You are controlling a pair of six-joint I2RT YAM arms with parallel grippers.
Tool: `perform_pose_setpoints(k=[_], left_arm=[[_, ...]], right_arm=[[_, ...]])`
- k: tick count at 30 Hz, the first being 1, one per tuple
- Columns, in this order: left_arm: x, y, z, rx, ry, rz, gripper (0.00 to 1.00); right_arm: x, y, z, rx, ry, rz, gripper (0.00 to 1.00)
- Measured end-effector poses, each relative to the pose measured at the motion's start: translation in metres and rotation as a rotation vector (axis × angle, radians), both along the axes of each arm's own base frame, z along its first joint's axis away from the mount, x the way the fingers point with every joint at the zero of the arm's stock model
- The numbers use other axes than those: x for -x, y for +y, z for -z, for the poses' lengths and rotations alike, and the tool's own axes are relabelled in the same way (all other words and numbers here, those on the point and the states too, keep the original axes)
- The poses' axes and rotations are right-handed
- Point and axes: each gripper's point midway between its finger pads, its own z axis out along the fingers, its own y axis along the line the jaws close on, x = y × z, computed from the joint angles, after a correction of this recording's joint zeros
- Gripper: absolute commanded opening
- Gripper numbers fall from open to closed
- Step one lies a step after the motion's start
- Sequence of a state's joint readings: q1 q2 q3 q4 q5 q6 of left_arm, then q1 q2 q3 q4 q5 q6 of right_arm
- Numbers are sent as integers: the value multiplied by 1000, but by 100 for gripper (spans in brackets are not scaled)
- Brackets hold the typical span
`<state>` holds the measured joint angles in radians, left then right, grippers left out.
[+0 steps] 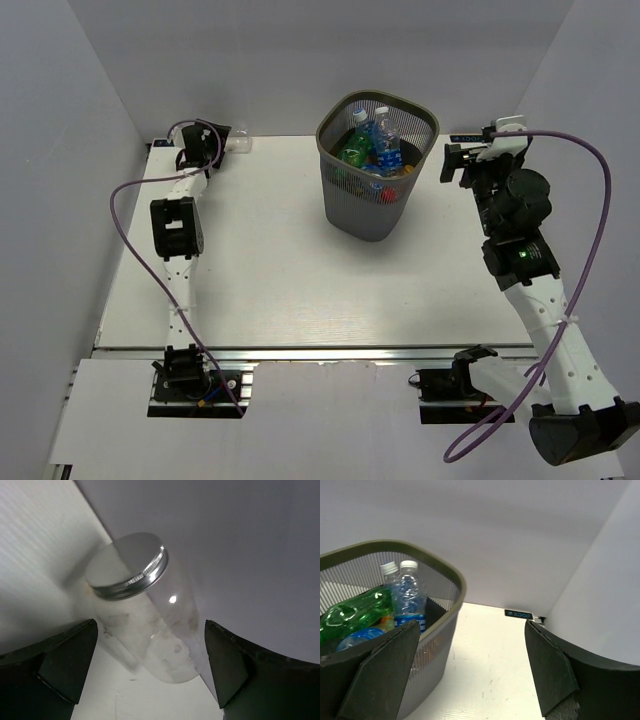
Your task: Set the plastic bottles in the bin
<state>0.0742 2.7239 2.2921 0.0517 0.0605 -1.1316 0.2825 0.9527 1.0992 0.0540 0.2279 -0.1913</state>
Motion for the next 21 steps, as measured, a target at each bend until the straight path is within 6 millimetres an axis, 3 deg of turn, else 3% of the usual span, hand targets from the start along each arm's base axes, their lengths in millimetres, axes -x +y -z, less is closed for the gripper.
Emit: perform_pose_setpoints(k=[1, 5, 21], left_arm=[[0, 1, 9, 7, 10, -5, 98], [-4, 4, 4, 16, -15, -18, 98], [-28, -5, 3, 41, -122, -105, 98]], right_arm=[[2, -3, -2, -4, -6, 14, 89], [4, -11, -5, -12, -13, 54, 89], [-5, -30, 17, 6, 55, 164, 89]])
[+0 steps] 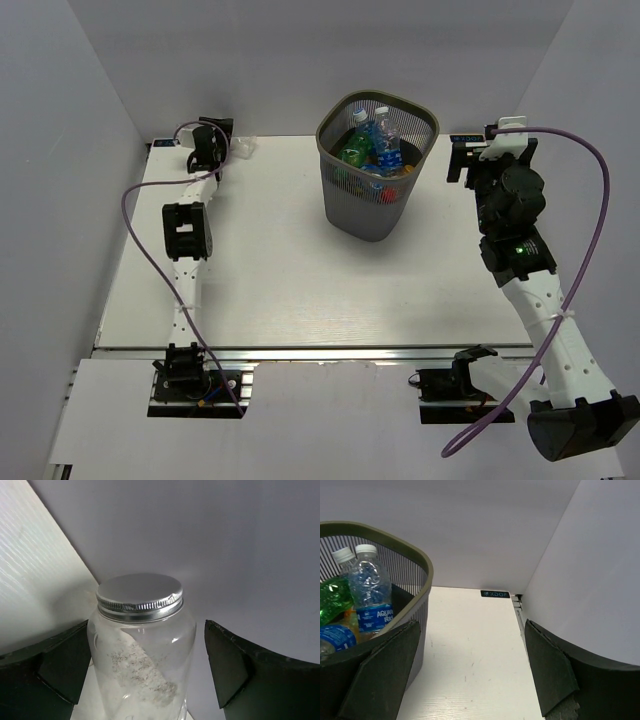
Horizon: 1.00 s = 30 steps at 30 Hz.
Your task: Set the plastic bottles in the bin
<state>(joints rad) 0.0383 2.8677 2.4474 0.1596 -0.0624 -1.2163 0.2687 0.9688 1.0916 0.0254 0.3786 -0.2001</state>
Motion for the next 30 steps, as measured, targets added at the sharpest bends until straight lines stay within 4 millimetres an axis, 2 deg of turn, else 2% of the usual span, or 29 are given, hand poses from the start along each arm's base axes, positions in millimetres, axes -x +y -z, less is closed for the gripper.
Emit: perform_pose_setpoints(k=[2, 5, 6, 13, 14, 17, 22, 25, 26, 28, 30], left_arm=[[-2, -5, -1, 2, -13, -2, 93], [-2, -10, 3, 9, -10, -1, 67], [-2, -10, 5, 10, -10, -1, 63], [-1, -14, 6, 11, -23, 8, 40], [-1, -15, 6, 12, -26, 14, 32], [4, -21, 4, 8, -26, 45, 18], [28, -36, 0, -12, 11, 144, 15], [50, -50, -23, -18, -2, 226, 15], [57, -54, -38, -22, -18, 255, 15], [69, -64, -77, -37, -85, 310, 15], [86, -72, -128, -64, -174, 364, 16]], right_arm=[[-1, -3, 3, 5, 7, 13, 89], [-3, -6, 7, 14, 19, 27, 89], [-4, -7, 9, 17, 23, 30, 89], [-7, -11, 11, 20, 31, 42, 89], [-7, -11, 11, 20, 31, 43, 89], [-7, -11, 11, 19, 30, 43, 89], [-3, -9, 11, 12, 22, 24, 89], [4, -6, 16, -2, 17, -2, 89], [6, -5, 19, -5, 17, -11, 89], [10, -3, 25, -14, 14, -24, 89], [14, -2, 32, -27, 16, -34, 89]])
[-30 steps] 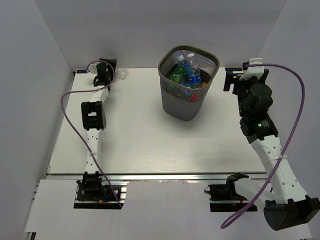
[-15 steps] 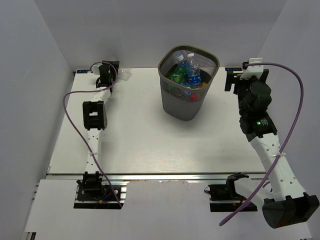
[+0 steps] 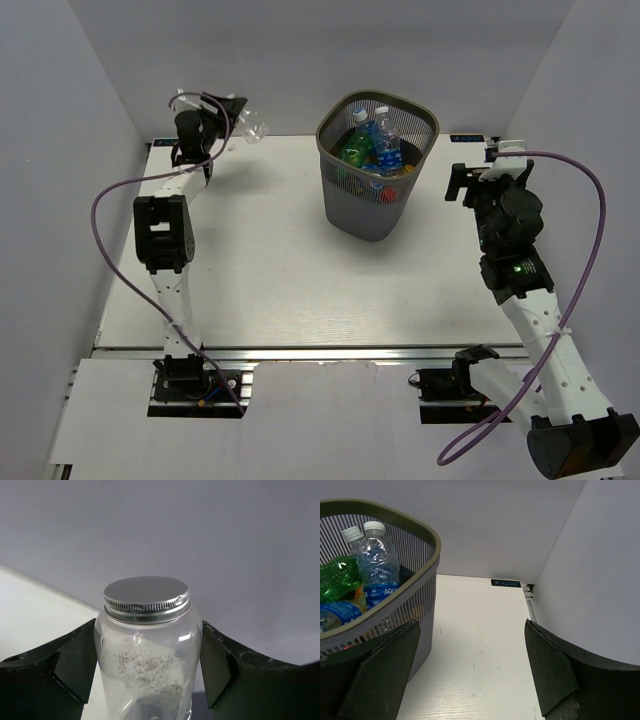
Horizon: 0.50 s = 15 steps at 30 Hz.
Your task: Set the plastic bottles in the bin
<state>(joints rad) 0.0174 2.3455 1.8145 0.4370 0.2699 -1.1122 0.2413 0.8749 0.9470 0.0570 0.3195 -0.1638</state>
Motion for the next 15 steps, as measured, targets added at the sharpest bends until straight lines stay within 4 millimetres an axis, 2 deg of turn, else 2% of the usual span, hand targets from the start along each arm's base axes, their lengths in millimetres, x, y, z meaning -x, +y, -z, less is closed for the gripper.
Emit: perform_pose_setpoints(k=[4, 6, 8, 10, 12, 15], left_arm=[[38, -27, -110, -71, -233, 105, 15], [59, -55, -163, -124, -358, 183, 15], [80, -89, -201, -184, -463, 256, 17], [103, -127, -227, -244, -541, 319, 17], [124, -162, -242, -289, -598, 377, 23], [155, -214, -252, -332, -662, 472, 24]], right_arm=[[4, 0, 12, -48, 9, -2, 89], [6, -1, 20, -83, 22, 7, 90], [7, -3, 29, -122, 38, 24, 89], [6, -6, 37, -152, 57, 44, 89], [7, -8, 46, -179, 77, 60, 89], [9, -9, 61, -195, 109, 67, 89]])
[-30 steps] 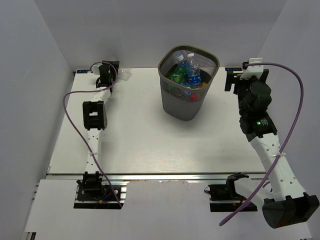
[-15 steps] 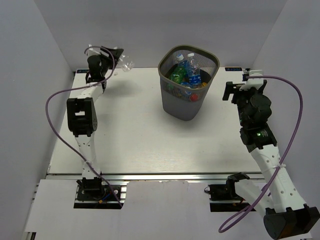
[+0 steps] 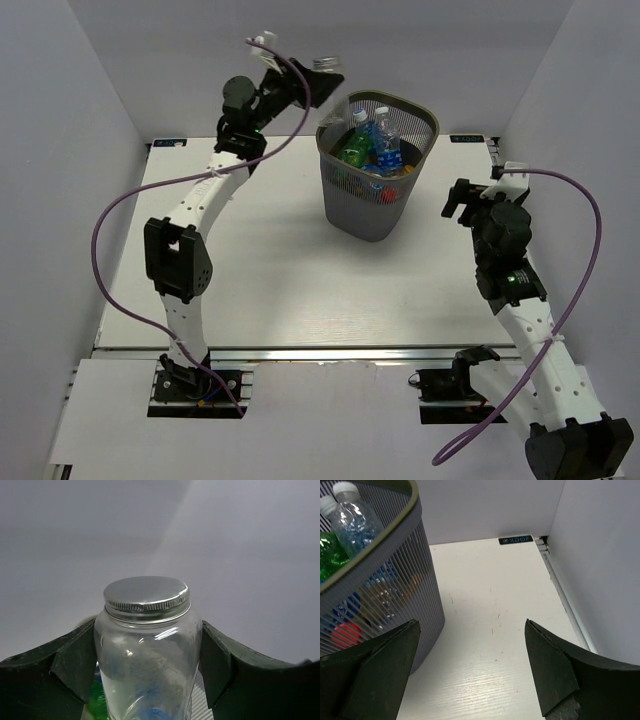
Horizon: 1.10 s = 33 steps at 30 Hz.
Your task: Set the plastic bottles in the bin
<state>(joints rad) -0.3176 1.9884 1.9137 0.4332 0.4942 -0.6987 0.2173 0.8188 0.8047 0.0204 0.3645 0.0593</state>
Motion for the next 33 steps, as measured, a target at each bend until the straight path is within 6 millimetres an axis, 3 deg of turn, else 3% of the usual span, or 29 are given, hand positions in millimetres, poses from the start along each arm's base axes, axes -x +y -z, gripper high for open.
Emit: perform_pose_setpoints(k=[2, 3, 5, 6, 7, 10, 13, 18, 21, 24, 26, 28, 30, 31, 33], left_arm=[[15, -26, -1, -30, -19, 46, 29], [23, -38, 0, -49, -18, 70, 39], [34, -56, 0, -73, -26, 107, 45], [39, -62, 0, -82, -32, 120, 57], [43, -69, 0, -92, -32, 132, 95], [46, -83, -7, -112, -52, 153, 98], [45, -86, -11, -128, -55, 143, 98], [30, -75, -13, -156, -51, 36, 98], [18, -57, -12, -182, -20, -69, 98], [9, -25, -13, -196, 25, -171, 98], [4, 21, -6, -198, 92, -257, 98], [-2, 89, 10, -181, 178, -391, 98], [1, 169, 43, -173, 292, -579, 98], [8, 216, 65, -162, 356, -717, 98], [34, 278, 113, -151, 489, -931, 98]], right_arm=[[2, 0, 10, -7, 24, 1, 89], [3, 0, 14, -8, 34, 1, 89], [4, 0, 17, -11, 41, 2, 89], [5, -1, 17, -12, 41, 2, 89], [6, -1, 16, -15, 39, 2, 89], [9, 0, 14, -23, 33, -1, 90], [12, -1, 14, -29, 36, -1, 89], [14, -1, 19, -27, 56, 1, 89], [13, -2, 22, -26, 68, 8, 89], [12, -5, 28, -24, 92, 25, 89], [11, -7, 33, -25, 107, 40, 89], [10, -9, 36, -30, 117, 57, 89], [10, -13, 36, -35, 116, 78, 89], [10, -14, 36, -37, 113, 88, 89], [10, -18, 35, -44, 105, 113, 89]])
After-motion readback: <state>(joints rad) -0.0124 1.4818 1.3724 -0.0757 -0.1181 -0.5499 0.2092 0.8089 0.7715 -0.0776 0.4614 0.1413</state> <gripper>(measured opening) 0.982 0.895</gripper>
